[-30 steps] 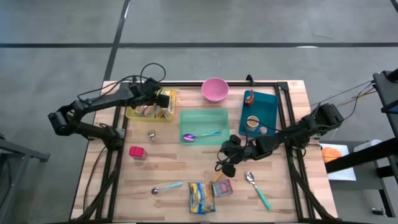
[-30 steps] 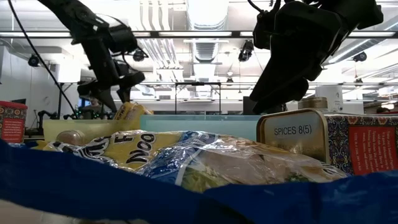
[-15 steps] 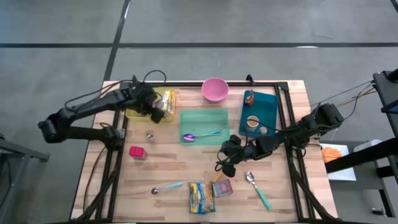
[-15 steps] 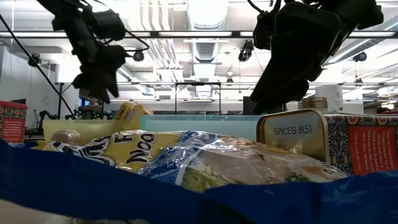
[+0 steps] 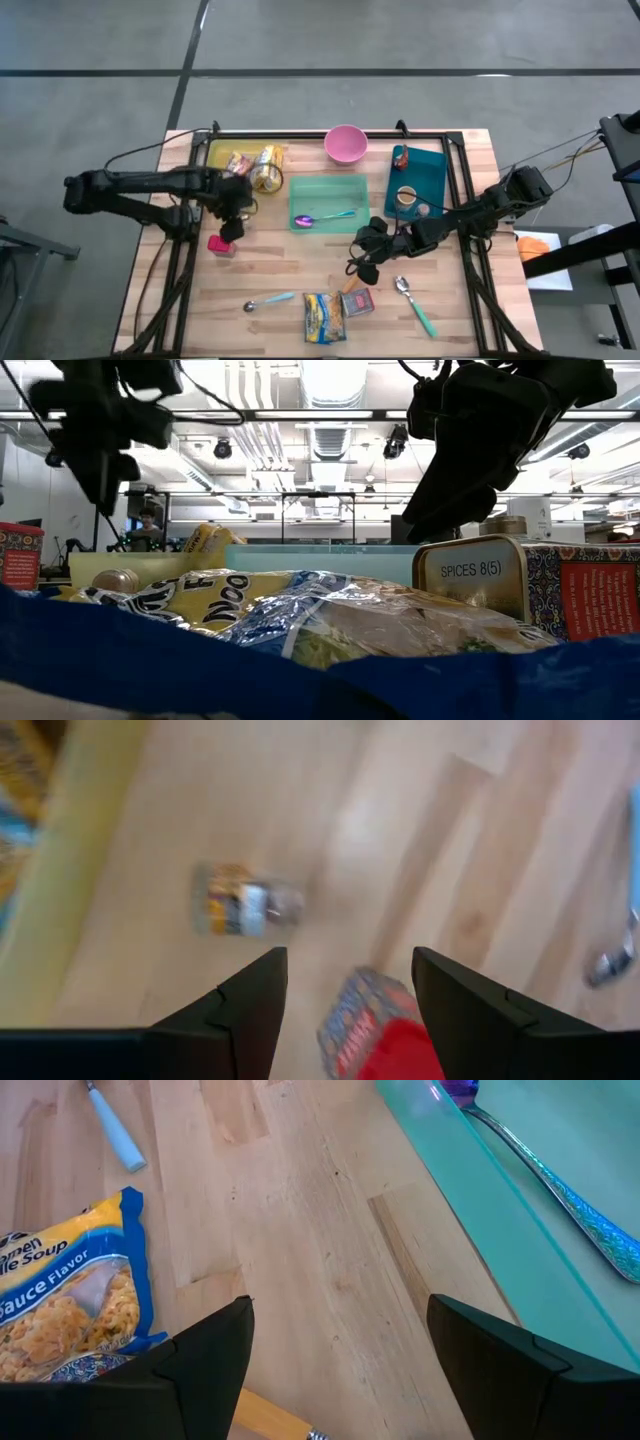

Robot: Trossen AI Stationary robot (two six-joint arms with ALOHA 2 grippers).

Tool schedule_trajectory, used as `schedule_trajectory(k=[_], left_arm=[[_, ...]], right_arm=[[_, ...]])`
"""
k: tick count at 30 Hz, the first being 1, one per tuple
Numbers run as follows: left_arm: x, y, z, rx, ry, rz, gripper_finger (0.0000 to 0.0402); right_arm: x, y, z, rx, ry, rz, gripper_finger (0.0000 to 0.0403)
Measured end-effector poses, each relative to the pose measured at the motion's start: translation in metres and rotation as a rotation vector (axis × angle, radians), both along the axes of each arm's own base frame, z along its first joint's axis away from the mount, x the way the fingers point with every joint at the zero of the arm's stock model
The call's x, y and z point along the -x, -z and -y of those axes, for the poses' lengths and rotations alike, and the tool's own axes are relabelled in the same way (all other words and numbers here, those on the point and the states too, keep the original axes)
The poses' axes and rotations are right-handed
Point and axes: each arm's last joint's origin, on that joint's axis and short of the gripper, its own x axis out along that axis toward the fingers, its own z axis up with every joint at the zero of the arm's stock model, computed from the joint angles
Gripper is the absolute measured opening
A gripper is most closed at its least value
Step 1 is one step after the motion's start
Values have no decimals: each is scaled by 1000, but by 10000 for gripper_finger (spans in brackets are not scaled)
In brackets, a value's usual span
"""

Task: Pick & Place Food Item
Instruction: Put the left red seasoning can into the blue bin

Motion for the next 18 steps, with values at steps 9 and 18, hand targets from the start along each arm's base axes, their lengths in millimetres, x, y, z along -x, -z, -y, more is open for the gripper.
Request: schedule_trajectory(k=[9, 18], left_arm=[[10, -5, 34, -1, 135, -114, 224], [15, -2, 56, -49, 259, -129, 224]], right_arm=[[0, 0, 0, 0, 0, 0, 295], [0, 0, 0, 0, 0, 0, 295]])
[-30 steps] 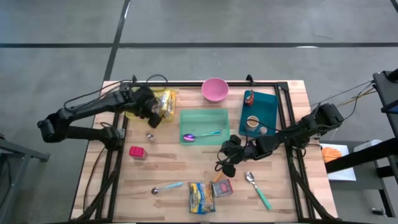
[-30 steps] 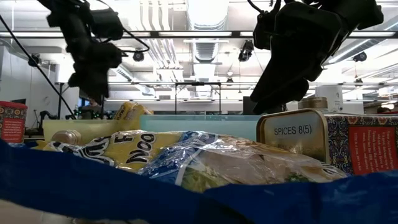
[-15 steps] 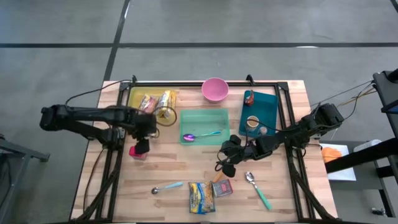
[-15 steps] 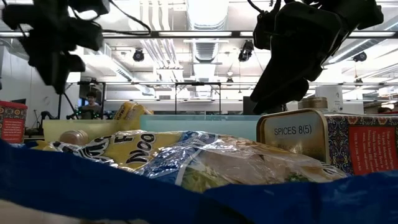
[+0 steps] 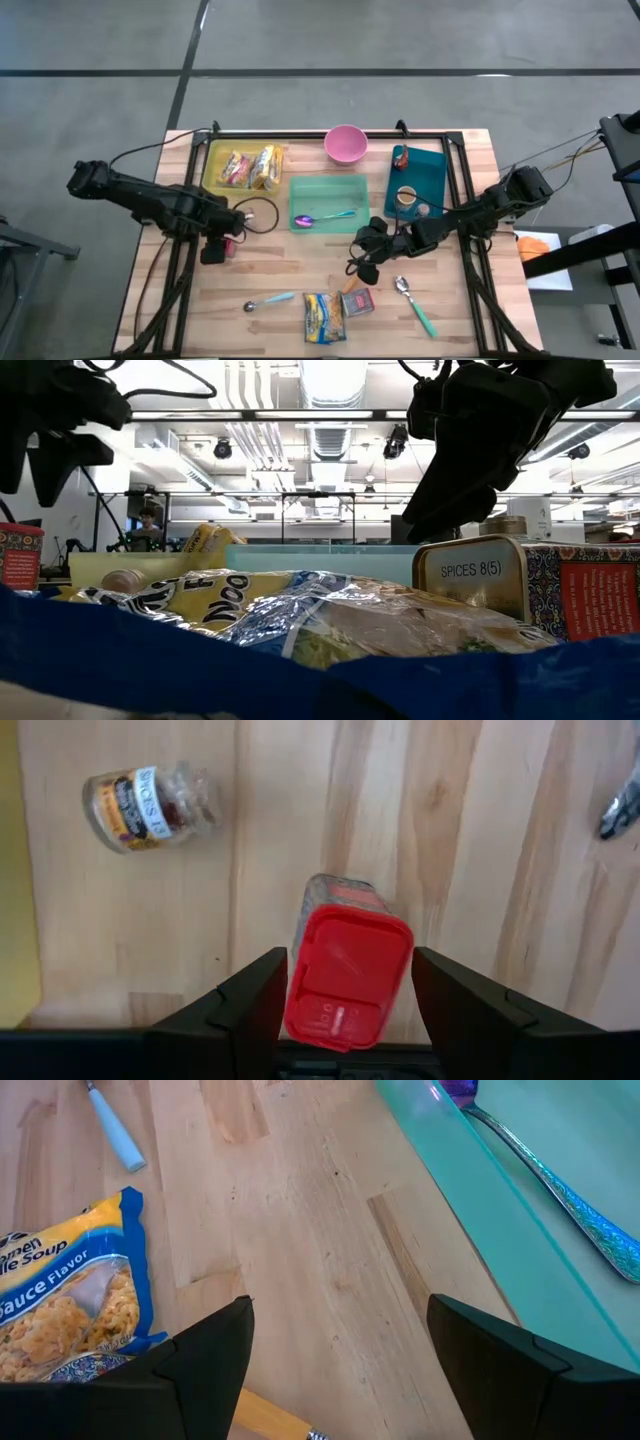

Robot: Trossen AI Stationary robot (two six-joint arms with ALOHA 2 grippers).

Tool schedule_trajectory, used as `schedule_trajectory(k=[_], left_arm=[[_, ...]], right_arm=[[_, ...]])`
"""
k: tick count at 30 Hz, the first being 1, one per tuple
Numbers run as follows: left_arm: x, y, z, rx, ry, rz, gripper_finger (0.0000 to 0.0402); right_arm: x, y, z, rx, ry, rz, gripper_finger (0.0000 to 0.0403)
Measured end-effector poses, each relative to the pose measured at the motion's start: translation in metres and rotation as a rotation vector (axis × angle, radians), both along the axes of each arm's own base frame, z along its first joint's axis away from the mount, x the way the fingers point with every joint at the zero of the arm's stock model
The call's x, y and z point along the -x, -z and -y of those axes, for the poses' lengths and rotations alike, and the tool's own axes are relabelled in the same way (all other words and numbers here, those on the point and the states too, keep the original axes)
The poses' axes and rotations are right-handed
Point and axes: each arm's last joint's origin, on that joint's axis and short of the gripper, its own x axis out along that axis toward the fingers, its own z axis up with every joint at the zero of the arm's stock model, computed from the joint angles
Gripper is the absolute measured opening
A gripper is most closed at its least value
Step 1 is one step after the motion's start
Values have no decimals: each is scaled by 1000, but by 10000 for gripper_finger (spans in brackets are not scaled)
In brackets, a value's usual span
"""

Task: Pick & Place Food Item
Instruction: Put the left red seasoning can into the blue bin

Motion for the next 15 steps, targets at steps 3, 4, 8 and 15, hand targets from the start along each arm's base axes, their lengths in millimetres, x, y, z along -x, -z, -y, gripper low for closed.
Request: schedule_trajectory(k=[3, 4, 8, 15], left_arm=[[0, 1, 3, 1, -18, -8, 224], [0, 1, 3, 2, -21, -7, 224], [-1, 1, 3, 3, -22, 0, 224], [-3, 1, 4, 10, -50, 17, 224]], right_arm=[[0, 0, 0, 0, 1, 0, 295], [0, 0, 0, 0, 1, 0, 295], [0, 0, 0, -3, 4, 1, 295], [0, 0, 0, -5, 7, 1, 295]])
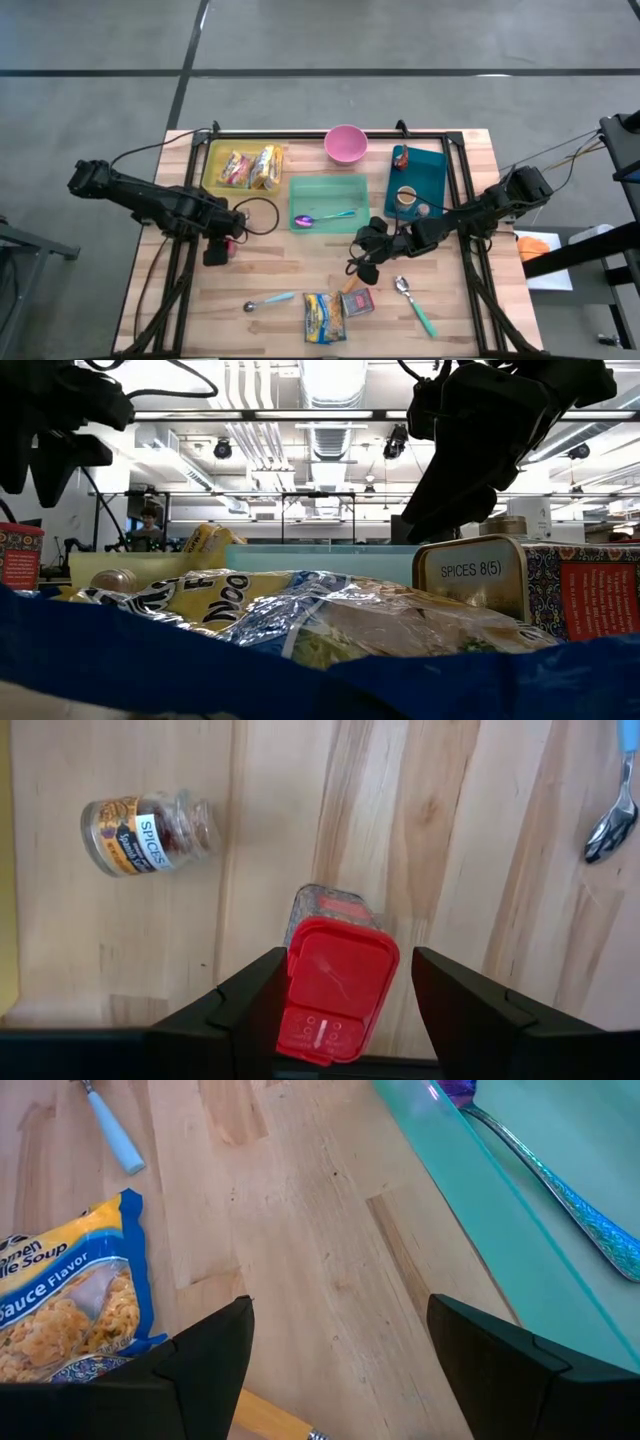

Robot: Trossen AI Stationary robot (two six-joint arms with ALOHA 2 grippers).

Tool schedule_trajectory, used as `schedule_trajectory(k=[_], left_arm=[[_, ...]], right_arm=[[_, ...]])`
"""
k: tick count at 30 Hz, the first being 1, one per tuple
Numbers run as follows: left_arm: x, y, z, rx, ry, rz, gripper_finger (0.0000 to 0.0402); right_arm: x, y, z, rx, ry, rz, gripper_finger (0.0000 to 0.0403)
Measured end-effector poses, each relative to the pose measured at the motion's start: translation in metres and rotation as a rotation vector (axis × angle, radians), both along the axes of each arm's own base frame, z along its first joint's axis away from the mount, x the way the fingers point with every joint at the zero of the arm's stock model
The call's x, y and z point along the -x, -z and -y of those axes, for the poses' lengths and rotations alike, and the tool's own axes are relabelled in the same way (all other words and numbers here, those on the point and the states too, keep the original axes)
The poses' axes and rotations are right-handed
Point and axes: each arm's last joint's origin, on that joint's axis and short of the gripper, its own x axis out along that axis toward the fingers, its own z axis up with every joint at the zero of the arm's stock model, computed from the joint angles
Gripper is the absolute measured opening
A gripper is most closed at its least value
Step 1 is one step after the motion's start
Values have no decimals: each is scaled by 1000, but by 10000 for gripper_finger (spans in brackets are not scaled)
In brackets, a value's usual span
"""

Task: Pick & Place Food Item
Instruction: Put the left red seasoning can into the blue bin

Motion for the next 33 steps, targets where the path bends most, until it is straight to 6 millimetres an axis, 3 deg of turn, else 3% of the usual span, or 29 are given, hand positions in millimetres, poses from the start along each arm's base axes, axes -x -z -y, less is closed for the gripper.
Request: schedule_trajectory(k=[14, 18, 26, 33], left_arm=[[-3, 0, 1, 6, 45, 31, 224], [1, 10, 0, 5, 9, -7, 229], [6, 25, -1, 13, 2, -57, 302], [7, 27, 1, -19, 134, -42, 346]], right_arm=[[0, 0, 0, 0, 0, 0, 295], [0, 0, 0, 0, 0, 0, 295], [0, 0, 0, 0, 0, 0, 295], [0, 0, 0, 0, 0, 0, 295]])
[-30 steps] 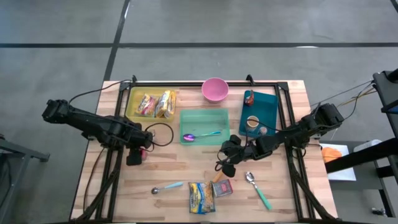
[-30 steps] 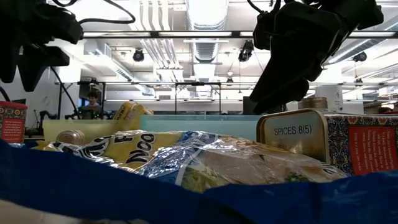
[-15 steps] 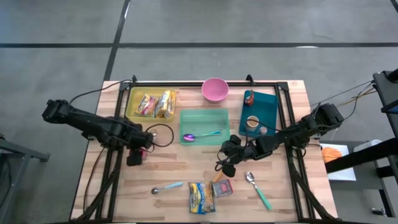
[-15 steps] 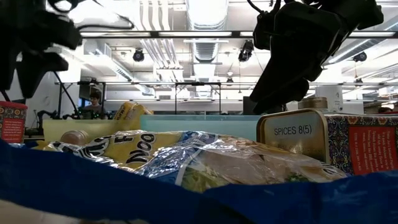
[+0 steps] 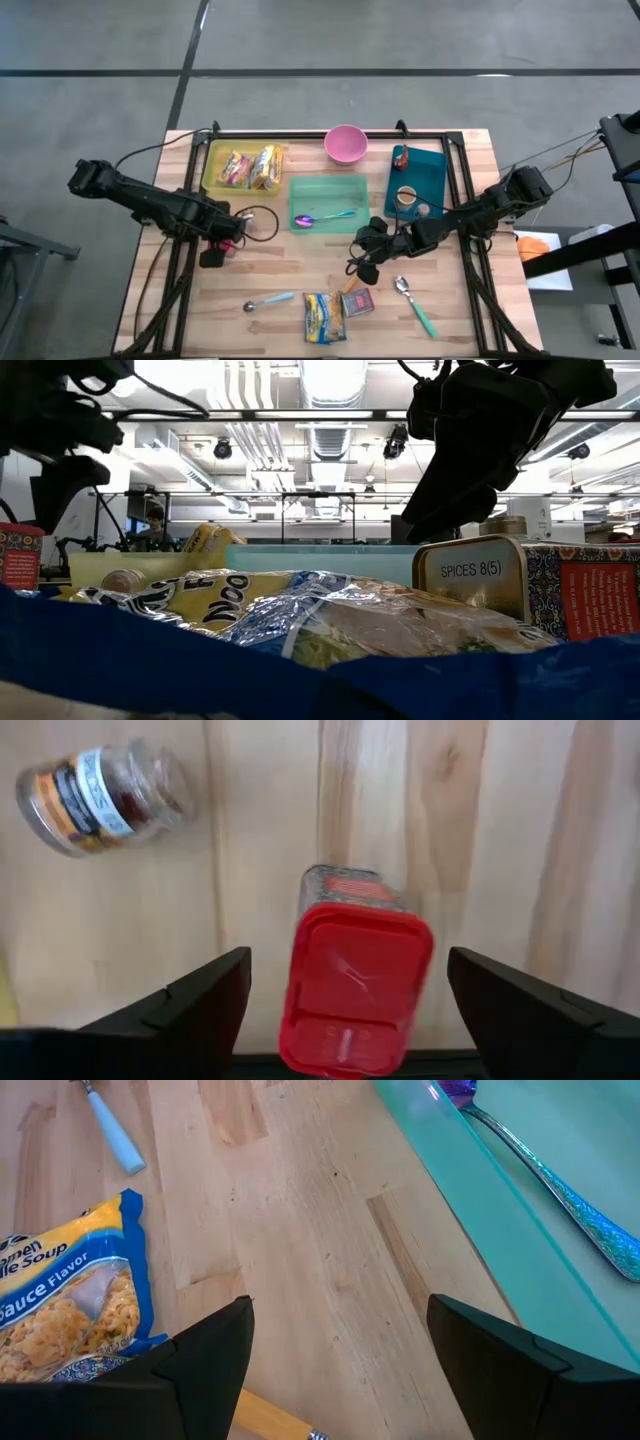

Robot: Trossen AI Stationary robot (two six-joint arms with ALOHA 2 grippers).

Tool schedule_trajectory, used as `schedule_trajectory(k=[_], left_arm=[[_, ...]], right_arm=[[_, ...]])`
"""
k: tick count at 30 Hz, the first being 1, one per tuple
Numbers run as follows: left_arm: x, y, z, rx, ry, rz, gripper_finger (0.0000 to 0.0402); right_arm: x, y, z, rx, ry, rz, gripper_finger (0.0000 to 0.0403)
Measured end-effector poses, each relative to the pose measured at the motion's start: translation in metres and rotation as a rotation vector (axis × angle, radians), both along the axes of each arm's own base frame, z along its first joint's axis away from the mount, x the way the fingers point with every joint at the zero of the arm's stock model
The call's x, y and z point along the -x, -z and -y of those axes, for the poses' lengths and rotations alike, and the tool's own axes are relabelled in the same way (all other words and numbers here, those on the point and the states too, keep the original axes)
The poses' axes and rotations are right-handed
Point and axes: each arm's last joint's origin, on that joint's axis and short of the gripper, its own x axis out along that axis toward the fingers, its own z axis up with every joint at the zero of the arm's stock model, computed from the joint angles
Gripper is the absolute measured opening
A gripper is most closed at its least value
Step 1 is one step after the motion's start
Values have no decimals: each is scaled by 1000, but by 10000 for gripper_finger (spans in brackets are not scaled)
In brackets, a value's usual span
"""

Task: Pick & Place Food Item
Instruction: Put the left red seasoning can into the blue bin

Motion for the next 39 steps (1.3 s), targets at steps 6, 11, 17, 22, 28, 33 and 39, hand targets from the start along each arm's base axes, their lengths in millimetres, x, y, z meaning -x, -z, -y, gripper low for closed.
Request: schedule_trajectory(k=[6, 11, 17, 22, 28, 33, 39], left_arm=[[4, 13, 5, -7, 75, -4, 348], [3, 14, 7, -4, 63, 4, 348], [3, 17, 7, -1, 14, 6, 332], [8, 26, 6, -6, -42, -29, 282], [4, 29, 7, -10, -124, -63, 218], [-2, 24, 10, 32, -146, -67, 218], [-19, 0, 16, 80, -165, 69, 218]], right_arm=[[0, 0, 0, 0, 0, 0, 295], [0, 0, 0, 1, -2, 0, 295], [0, 0, 0, 5, -4, 3, 295], [-1, -1, 0, 6, -2, 8, 295], [-1, -1, 0, 3, -2, 20, 295], [-3, -3, -1, 7, -11, 37, 295], [-7, -7, -2, 23, -49, 94, 295]])
